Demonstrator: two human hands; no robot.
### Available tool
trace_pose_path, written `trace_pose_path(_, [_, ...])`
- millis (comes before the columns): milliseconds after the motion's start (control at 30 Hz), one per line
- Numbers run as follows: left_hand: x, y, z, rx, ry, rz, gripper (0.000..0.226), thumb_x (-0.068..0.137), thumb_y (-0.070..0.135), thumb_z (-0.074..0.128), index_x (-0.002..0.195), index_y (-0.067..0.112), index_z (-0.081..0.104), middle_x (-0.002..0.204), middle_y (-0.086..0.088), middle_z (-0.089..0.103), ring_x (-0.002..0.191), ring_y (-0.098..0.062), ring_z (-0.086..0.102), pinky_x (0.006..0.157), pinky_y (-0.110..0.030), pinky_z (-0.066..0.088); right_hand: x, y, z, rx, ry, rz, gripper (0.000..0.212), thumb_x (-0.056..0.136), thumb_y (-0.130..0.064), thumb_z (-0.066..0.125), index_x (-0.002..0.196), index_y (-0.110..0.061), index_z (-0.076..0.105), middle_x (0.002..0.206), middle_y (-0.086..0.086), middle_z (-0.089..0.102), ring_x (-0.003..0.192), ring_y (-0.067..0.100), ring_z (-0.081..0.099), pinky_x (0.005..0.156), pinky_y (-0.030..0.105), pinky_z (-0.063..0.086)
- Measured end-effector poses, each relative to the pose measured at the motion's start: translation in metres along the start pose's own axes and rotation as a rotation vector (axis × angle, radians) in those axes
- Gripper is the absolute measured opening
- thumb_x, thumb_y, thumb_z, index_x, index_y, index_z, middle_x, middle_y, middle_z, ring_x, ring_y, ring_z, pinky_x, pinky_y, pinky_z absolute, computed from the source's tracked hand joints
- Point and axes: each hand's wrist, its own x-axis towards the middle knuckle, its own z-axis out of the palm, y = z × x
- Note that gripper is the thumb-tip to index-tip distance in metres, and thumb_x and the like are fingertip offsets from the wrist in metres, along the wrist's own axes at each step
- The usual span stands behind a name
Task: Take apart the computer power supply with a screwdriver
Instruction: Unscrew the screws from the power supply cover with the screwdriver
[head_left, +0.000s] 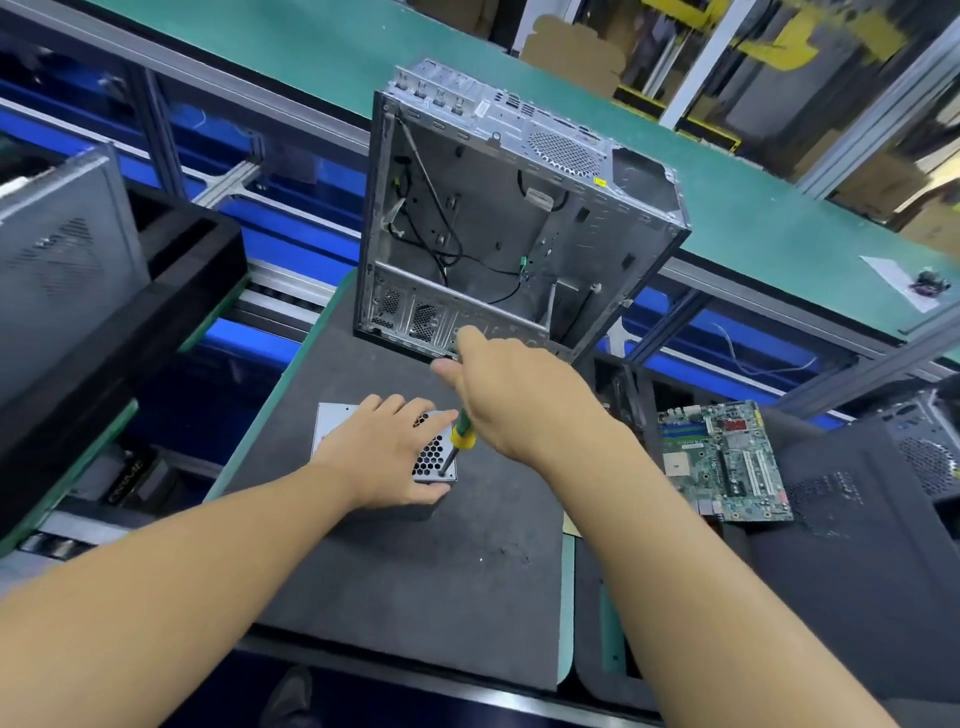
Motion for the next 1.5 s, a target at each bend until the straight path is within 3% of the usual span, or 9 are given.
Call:
trace_pose_path(100, [-0.001,0.001,-0.001,-0.014,0.015,0.003,0.071,0.07,0.072,0.057,0.118,0.019,0.058,0.107,-0.004,0.063,0.081,-0.029,0.057,0.072,-0.039,0.048,0.001,0.004,-0.003,0.049,-0.051,-0.095,0.006,0.102,-0.021,0.037,0.103,-0.018,0.042,0.095,0.0,0.046,0.078,0.029,0.053,0.068,0.04,0.044])
trace_pose_path(233, [0.001,-0.001,-0.001,-0.012,-0.02,-0.028,0.078,0.072,0.075,0.048,0.127,0.02,0.057,0.117,-0.002,0.062,0.088,-0.027,0.057,0.078,-0.039,0.047,-0.002,0.016,-0.02,0.197,-0.277,-0.145,0.019,0.093,-0.016,0.046,0.109,-0.026,0.045,0.106,-0.008,0.034,0.075,0.012,0.041,0.064,0.031,0.031])
trace_pose_path(400, [0.002,-0.001,0.0,0.032,0.042,0.036,0.072,0.071,0.072,0.051,0.113,0.014,0.057,0.102,-0.008,0.064,0.076,-0.03,0.057,0.067,-0.038,0.049,-0.002,0.009,-0.01,-0.106,-0.089,-0.044,0.029,0.101,-0.048,0.031,0.101,-0.019,0.037,0.092,-0.001,0.042,0.074,0.029,0.046,0.065,0.037,0.035])
trace_pose_path(733, [0.003,-0.005,0.003,0.08,-0.054,0.004,0.082,0.076,0.076,0.04,0.135,0.019,0.05,0.125,-0.005,0.058,0.093,-0.029,0.056,0.079,-0.039,0.046,0.002,0.018,-0.018,0.093,-0.244,-0.151,0.021,0.09,-0.021,0.053,0.109,-0.026,0.045,0.105,-0.011,0.036,0.098,0.021,0.036,0.081,0.04,0.044])
trace_pose_path(833, [0.002,-0.004,0.002,0.072,-0.035,0.019,0.077,0.076,0.074,0.043,0.128,0.018,0.053,0.119,-0.006,0.06,0.089,-0.03,0.057,0.077,-0.039,0.046,0.006,0.011,-0.011,-0.038,-0.115,-0.049,0.024,0.1,-0.043,0.039,0.1,-0.02,0.038,0.093,-0.003,0.043,0.081,0.026,0.045,0.069,0.04,0.041])
trace_pose_path(967, [0.003,-0.005,0.003,0.029,-0.017,0.018,0.077,0.075,0.073,0.043,0.128,0.017,0.05,0.122,-0.006,0.06,0.09,-0.031,0.058,0.079,-0.041,0.048,0.007,0.007,-0.001,-0.203,0.072,-0.098,0.009,0.1,-0.02,0.041,0.099,-0.018,0.032,0.082,0.001,0.049,0.057,0.022,0.038,0.05,0.032,0.026])
trace_pose_path(1133, [0.003,-0.004,0.002,0.0,0.041,0.049,0.07,0.074,0.07,0.044,0.119,0.017,0.04,0.112,-0.01,0.063,0.08,-0.033,0.058,0.07,-0.042,0.051,0.006,0.012,-0.015,0.217,-0.183,-0.158,0.029,0.09,-0.012,0.047,0.111,-0.031,0.044,0.112,-0.008,0.036,0.088,0.022,0.045,0.068,0.036,0.038])
trace_pose_path(1333, [0.004,-0.003,0.001,0.019,0.02,0.05,0.07,0.074,0.07,0.045,0.114,0.013,0.051,0.1,-0.011,0.064,0.077,-0.033,0.059,0.068,-0.041,0.051,0.003,0.005,-0.008,-0.031,-0.089,0.035,0.037,0.097,-0.059,0.034,0.102,-0.023,0.033,0.102,0.0,0.039,0.081,0.03,0.047,0.068,0.041,0.04])
trace_pose_path(1500, [0.004,-0.004,0.002,-0.011,0.068,0.054,0.068,0.073,0.069,0.047,0.115,0.017,0.045,0.104,-0.009,0.063,0.076,-0.031,0.057,0.067,-0.039,0.049,0.007,0.005,-0.009,0.048,-0.061,-0.075,0.01,0.102,-0.025,0.034,0.101,-0.019,0.042,0.092,0.0,0.047,0.087,0.03,0.053,0.072,0.04,0.043])
